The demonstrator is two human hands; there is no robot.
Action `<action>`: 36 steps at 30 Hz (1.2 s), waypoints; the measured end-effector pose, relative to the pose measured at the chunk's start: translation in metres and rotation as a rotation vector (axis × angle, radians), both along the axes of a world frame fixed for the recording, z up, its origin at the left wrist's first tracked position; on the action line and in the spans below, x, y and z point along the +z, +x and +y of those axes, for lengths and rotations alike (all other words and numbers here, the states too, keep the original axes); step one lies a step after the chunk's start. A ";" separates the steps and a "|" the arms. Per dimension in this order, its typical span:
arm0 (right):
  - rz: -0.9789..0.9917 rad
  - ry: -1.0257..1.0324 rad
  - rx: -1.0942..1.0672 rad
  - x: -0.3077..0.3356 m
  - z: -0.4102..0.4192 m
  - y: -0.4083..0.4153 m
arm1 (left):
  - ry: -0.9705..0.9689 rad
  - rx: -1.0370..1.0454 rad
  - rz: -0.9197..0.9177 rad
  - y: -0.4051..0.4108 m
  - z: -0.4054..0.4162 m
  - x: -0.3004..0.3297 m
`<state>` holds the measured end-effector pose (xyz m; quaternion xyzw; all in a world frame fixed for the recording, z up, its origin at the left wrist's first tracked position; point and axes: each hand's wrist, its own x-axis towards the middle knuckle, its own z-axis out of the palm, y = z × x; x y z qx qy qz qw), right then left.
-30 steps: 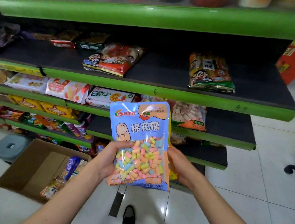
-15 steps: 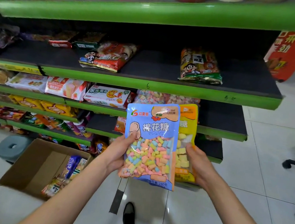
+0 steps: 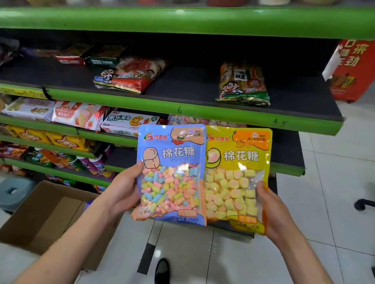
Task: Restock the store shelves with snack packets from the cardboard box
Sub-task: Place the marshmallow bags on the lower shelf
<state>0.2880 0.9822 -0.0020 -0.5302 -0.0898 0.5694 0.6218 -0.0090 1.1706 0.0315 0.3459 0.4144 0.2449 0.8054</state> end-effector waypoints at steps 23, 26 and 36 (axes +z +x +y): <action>-0.062 0.036 -0.009 0.007 -0.020 0.016 | 0.088 -0.032 -0.059 -0.014 0.007 0.009; -0.051 0.067 0.020 0.009 -0.019 0.019 | 0.065 -0.010 -0.047 -0.014 0.006 0.009; -0.058 0.097 0.023 0.019 -0.008 0.014 | 0.009 0.036 -0.022 -0.016 0.006 0.006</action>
